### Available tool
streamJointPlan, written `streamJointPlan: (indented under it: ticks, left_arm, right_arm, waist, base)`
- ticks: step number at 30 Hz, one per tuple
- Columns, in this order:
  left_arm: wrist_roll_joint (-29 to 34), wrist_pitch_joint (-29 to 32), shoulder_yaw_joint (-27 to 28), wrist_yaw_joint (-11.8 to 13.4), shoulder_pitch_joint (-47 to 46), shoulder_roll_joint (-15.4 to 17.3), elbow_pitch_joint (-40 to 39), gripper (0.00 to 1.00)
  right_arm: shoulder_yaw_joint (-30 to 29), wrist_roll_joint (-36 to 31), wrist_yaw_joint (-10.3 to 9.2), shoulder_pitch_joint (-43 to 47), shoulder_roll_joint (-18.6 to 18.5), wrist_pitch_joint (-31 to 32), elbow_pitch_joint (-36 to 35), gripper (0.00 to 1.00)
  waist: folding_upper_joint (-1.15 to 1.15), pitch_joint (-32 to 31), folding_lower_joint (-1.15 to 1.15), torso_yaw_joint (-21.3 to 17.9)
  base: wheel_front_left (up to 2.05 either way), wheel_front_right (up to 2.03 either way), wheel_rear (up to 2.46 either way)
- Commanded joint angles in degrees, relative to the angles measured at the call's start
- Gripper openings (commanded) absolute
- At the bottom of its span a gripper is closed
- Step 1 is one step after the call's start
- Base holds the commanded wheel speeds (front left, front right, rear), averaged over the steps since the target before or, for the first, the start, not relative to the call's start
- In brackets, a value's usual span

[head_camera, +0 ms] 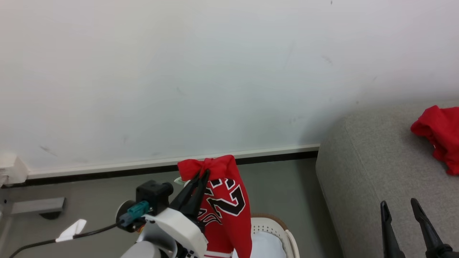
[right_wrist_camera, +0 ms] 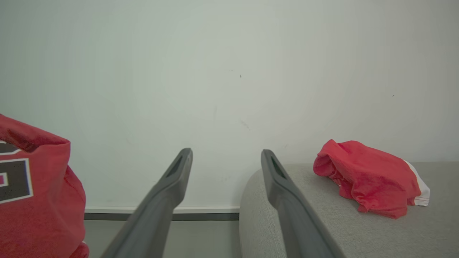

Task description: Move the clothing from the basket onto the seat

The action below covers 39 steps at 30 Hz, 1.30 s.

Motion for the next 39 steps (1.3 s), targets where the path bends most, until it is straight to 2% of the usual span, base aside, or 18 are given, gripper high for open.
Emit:
streamJointPlan:
  ticks: [1,7,11,20,26,30,39]
  left_arm:
    - [-0.2,1.4,0.6,1.3,1.9,1.8,-3.9,0.0]
    - [-0.6,4.2,1.4,3.6,4.4,4.5,-10.8,0.0]
    - [-0.6,5.6,1.4,4.7,5.7,5.5,-14.3,0.0]
    - [0.1,7.3,-0.1,5.2,5.5,5.5,-17.5,0.0]
    - [0.5,7.8,-1.3,4.7,4.3,4.6,-17.7,0.0]
    - [1.0,8.3,-2.4,4.2,3.3,3.9,-17.8,0.0]
    - [1.6,9.7,-6.1,2.8,2.5,2.0,-19.2,0.0]
  right_arm:
    - [0.4,-0.6,-0.15,0.9,-0.1,0.1,0.5,1.0]
    - [3.2,-0.7,-0.15,0.3,-0.4,0.1,0.6,1.0]
    - [7.9,-0.1,-0.15,-0.9,-1.9,0.1,0.3,1.0]
    - [28.1,4.5,-0.15,-10.5,-9.0,1.0,1.6,1.0]
    - [40.6,7.9,-0.15,-19.7,-11.1,4.0,5.3,1.0]
    - [46.0,8.5,-0.15,-24.6,-11.1,5.0,9.3,1.0]
    - [51.8,9.6,-0.15,-30.0,-6.2,5.5,19.5,1.0]
  waist:
    - [-0.01,-3.0,0.03,0.3]
    - [-0.01,-4.0,0.03,0.2]
    - [-0.01,-4.2,0.03,0.2]
    - [-0.01,-3.1,0.03,0.2]
    - [-0.01,-2.5,0.03,0.8]
    - [-0.01,-2.4,0.03,1.6]
    - [-0.01,-2.7,0.03,2.8]
  base:
    - [0.0,0.0,0.0]
    - [0.0,0.0,0.0]
    - [0.0,0.0,0.0]
    - [0.0,0.0,0.0]
    - [0.0,0.0,0.0]
    - [0.0,0.0,0.0]
    - [0.0,0.0,0.0]
